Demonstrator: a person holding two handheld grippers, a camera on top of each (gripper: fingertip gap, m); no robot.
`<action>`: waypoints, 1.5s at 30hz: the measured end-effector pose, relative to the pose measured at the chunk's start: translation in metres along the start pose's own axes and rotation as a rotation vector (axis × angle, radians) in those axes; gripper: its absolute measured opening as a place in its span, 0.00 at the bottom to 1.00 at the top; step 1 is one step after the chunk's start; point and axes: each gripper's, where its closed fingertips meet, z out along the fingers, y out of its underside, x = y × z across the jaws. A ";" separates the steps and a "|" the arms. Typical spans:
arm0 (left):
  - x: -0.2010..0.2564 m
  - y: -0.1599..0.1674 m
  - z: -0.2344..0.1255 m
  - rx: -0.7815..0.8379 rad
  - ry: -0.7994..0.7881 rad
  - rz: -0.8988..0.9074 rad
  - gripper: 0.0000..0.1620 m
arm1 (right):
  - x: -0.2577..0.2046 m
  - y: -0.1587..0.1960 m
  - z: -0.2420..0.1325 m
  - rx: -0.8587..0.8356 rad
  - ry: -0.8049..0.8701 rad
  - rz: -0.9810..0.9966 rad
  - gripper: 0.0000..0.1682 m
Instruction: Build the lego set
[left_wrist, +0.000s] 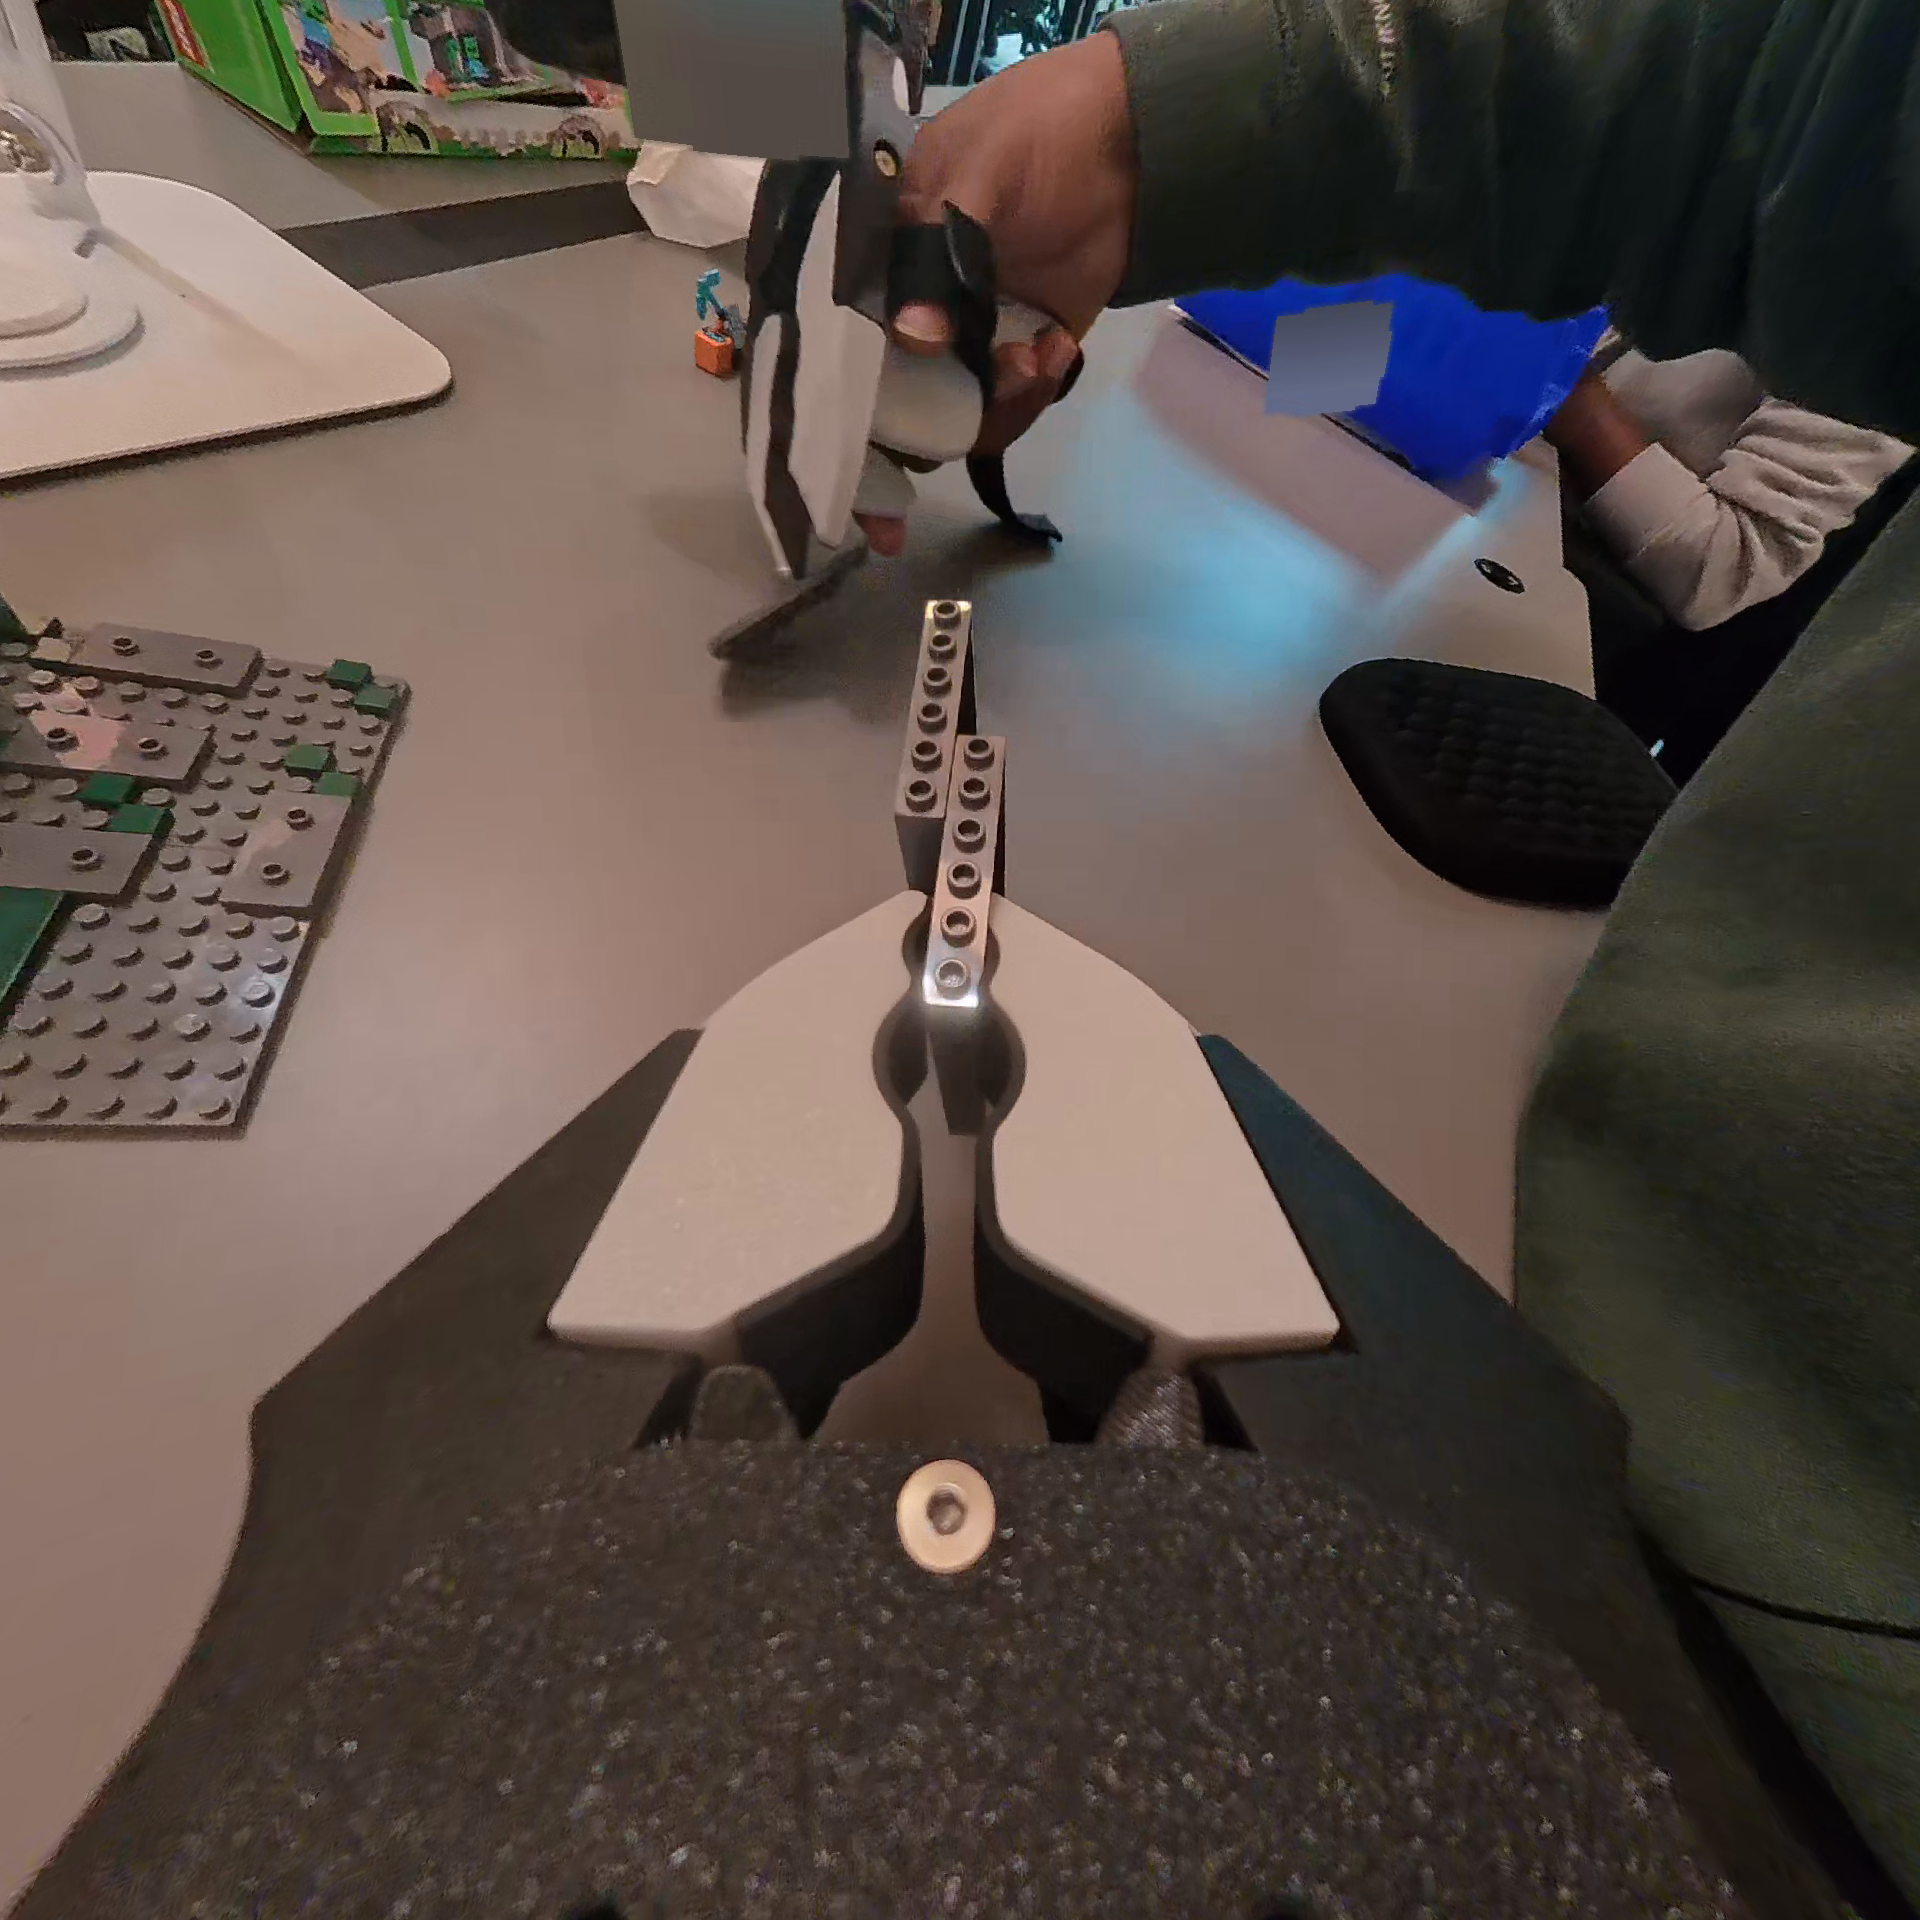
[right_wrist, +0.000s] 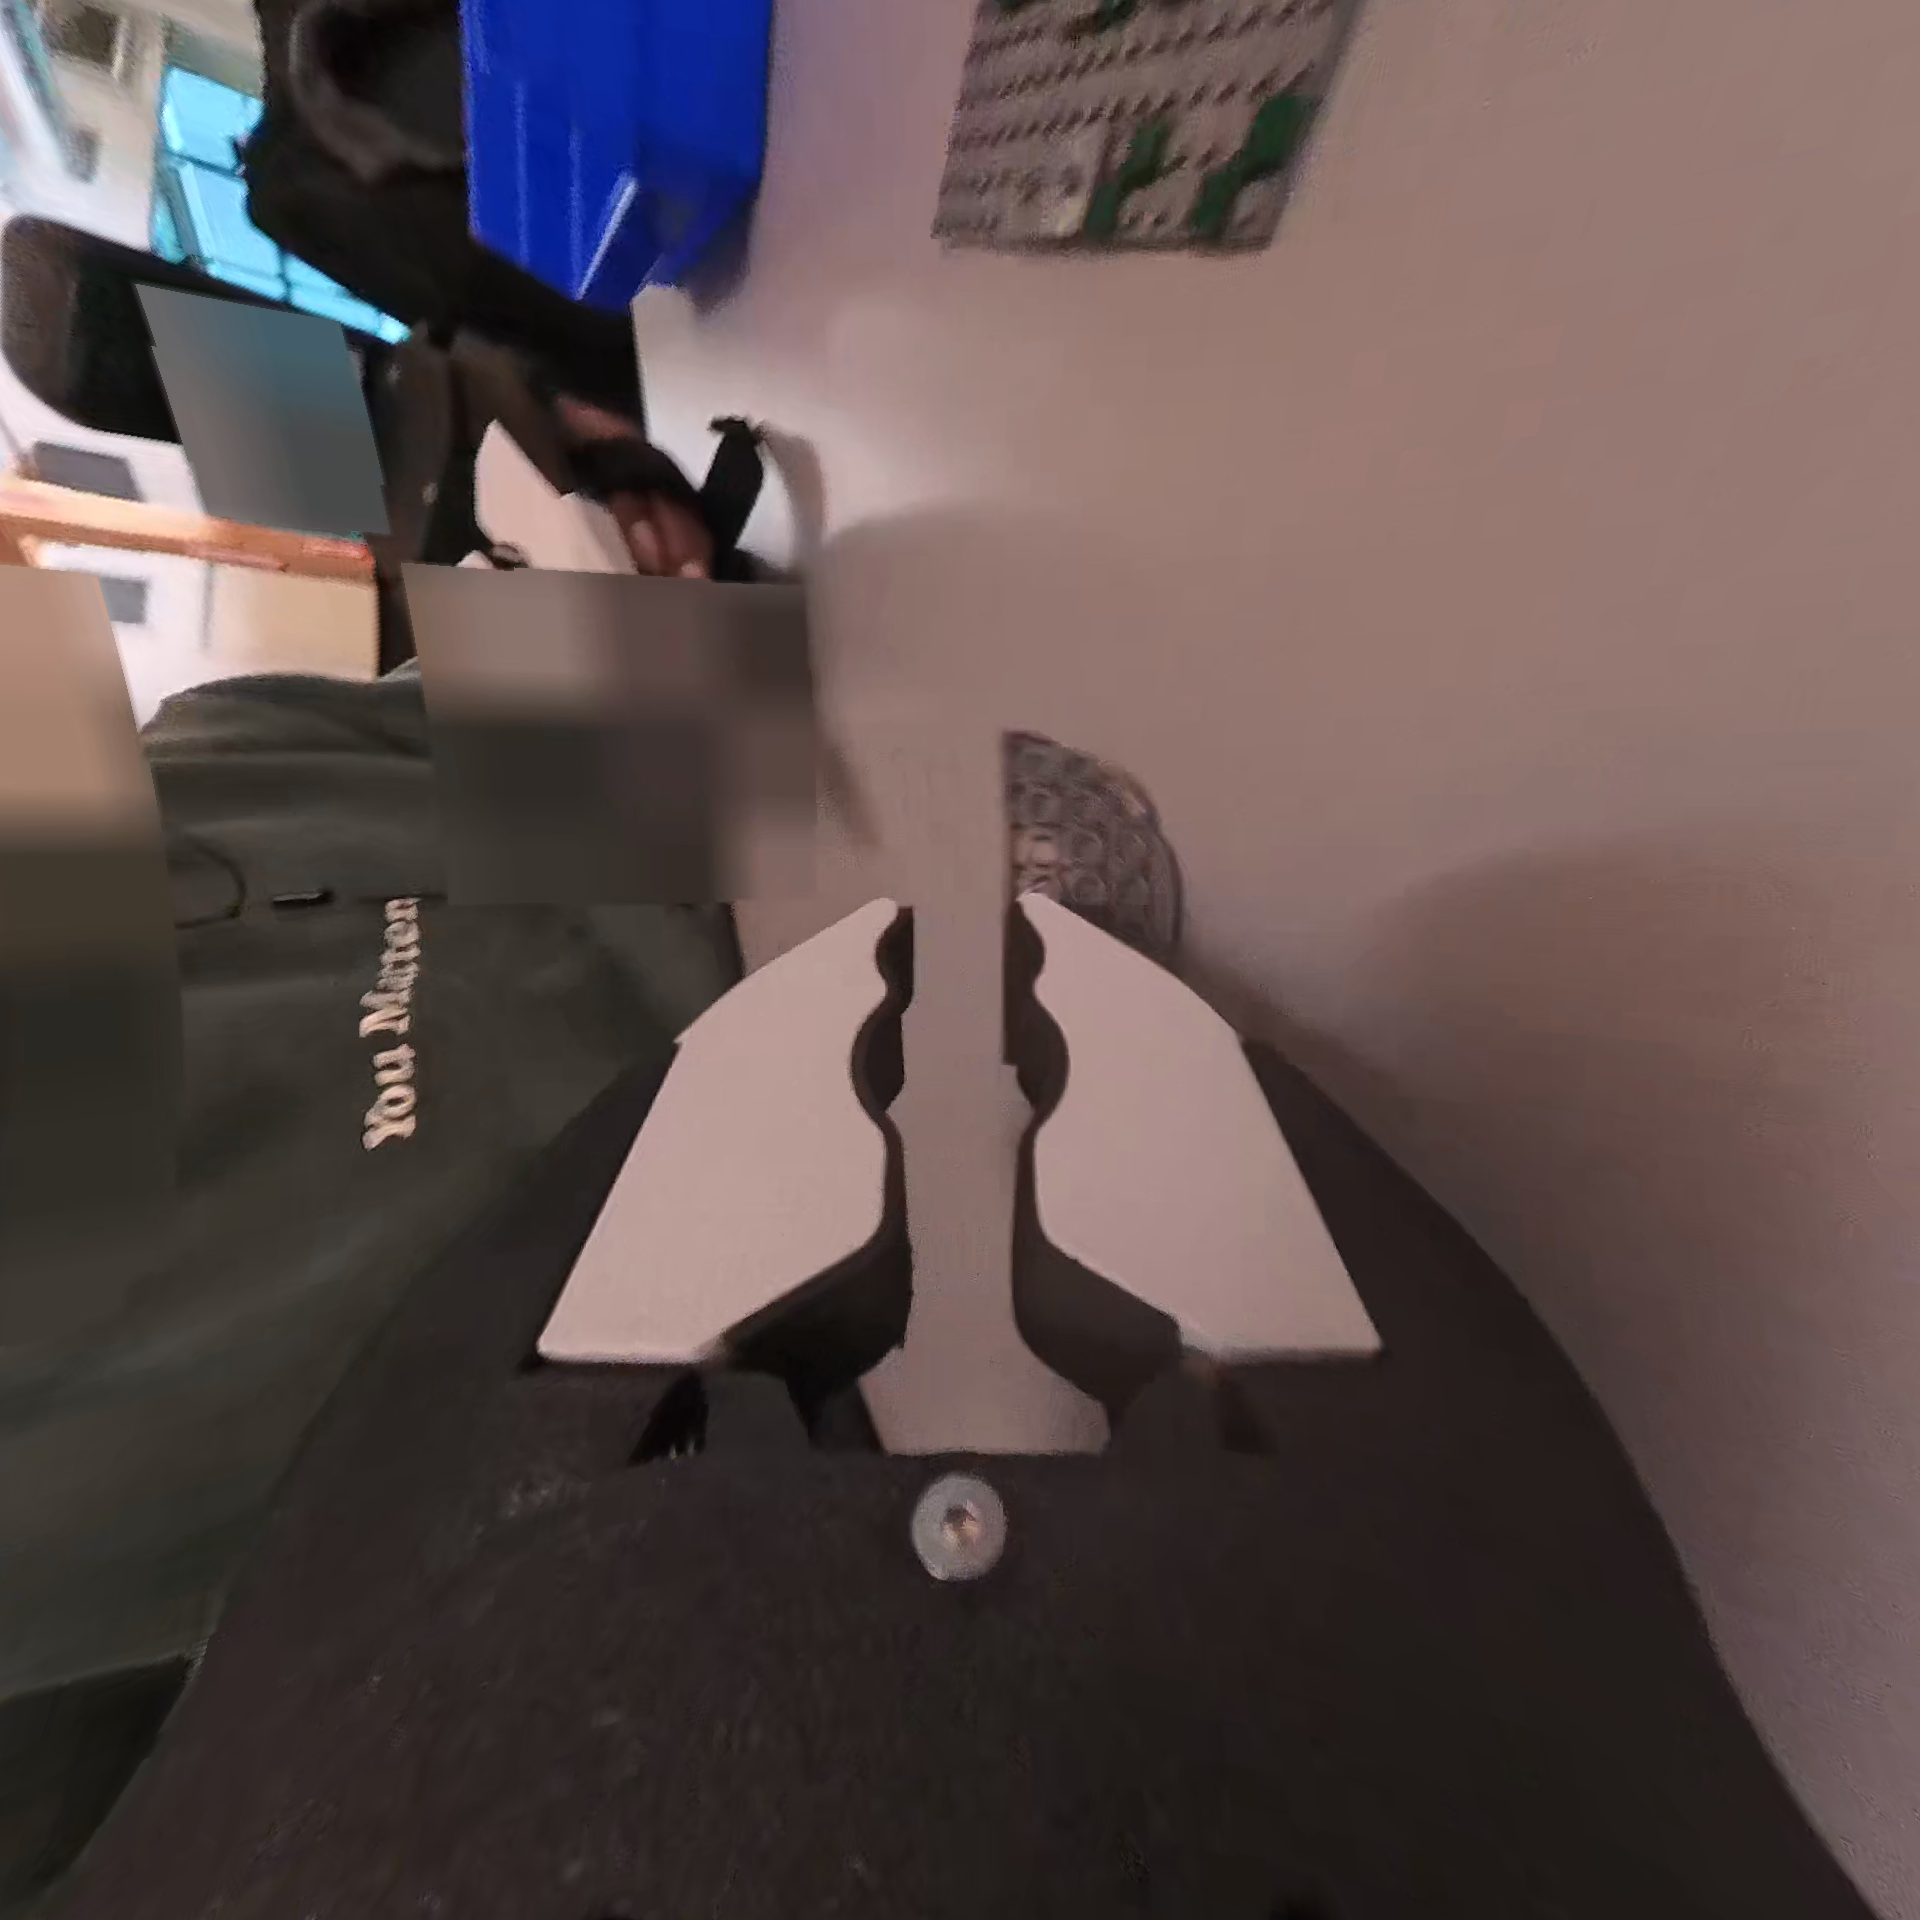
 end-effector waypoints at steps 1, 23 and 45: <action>-0.001 0.000 0.000 0.001 0.002 -0.003 0.02 | 0.007 -0.004 -0.005 0.026 0.031 -0.016 0.11; 0.005 0.005 0.003 -0.025 0.019 0.016 0.02 | 0.056 0.003 -0.023 -0.020 0.845 -0.808 0.13; 0.007 -0.002 -0.003 0.008 0.027 0.010 0.02 | 0.009 0.030 0.048 0.034 0.763 -0.452 0.37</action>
